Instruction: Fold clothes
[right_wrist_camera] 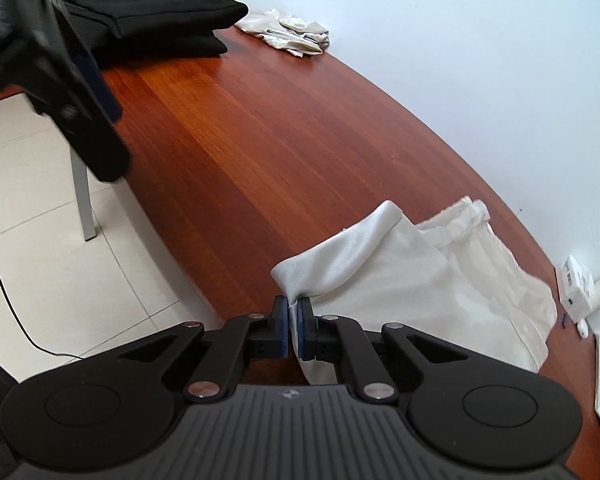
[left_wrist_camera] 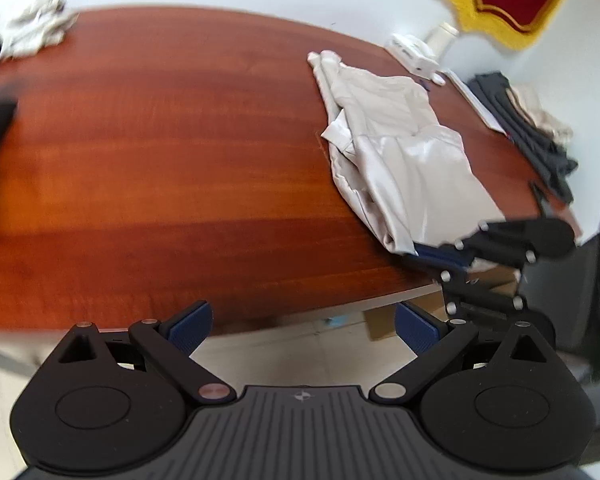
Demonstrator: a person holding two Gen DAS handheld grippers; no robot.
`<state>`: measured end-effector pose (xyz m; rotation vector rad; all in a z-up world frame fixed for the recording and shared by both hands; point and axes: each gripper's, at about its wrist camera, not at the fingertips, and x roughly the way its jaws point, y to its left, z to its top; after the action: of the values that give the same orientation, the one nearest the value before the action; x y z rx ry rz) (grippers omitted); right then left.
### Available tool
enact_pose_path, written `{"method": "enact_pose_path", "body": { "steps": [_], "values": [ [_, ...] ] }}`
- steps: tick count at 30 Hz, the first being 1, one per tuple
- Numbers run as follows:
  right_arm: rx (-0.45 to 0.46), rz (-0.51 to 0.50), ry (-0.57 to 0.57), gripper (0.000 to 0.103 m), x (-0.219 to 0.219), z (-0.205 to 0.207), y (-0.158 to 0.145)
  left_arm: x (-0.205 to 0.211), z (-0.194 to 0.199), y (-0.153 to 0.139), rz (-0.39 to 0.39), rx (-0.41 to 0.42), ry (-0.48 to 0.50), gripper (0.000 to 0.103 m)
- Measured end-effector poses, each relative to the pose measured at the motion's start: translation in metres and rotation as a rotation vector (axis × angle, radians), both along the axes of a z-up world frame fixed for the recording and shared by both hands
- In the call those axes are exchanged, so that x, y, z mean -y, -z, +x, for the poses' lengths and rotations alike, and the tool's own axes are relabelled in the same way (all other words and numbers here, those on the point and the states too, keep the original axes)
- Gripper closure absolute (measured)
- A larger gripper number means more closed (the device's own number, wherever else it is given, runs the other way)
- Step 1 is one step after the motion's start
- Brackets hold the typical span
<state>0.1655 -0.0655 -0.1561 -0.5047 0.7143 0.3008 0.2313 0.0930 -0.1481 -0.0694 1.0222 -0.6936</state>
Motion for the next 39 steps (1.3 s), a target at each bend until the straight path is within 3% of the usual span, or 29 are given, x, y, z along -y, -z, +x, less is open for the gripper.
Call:
{"method": "enact_pose_path", "body": {
  "steps": [10,15,26,30,35,39],
  "values": [
    [-0.045,0.059,-0.040,0.096,0.002,-0.029,-0.013,0.009,-0.011,0.010,-0.076,-0.104,-0.061,0.005],
    [-0.018,0.077,-0.043,0.066,0.011,-0.039,-0.022,0.017,-0.016,0.014,-0.084,-0.122,-0.118,0.005],
    [0.012,0.062,0.103,0.057,0.088,-0.040,-0.038,0.050,-0.015,0.026,-0.123,-0.118,-0.136,0.005],
    [0.014,0.014,0.140,0.048,0.118,-0.051,-0.033,0.073,-0.023,0.023,-0.010,0.047,-0.029,0.005],
    [-0.013,-0.033,0.158,0.042,0.146,-0.067,-0.023,0.106,-0.054,0.022,0.228,0.376,0.277,0.005],
    [-0.025,-0.063,0.162,0.033,0.160,-0.078,-0.013,0.123,-0.076,0.034,0.398,0.586,0.491,0.005]
  ]
}}
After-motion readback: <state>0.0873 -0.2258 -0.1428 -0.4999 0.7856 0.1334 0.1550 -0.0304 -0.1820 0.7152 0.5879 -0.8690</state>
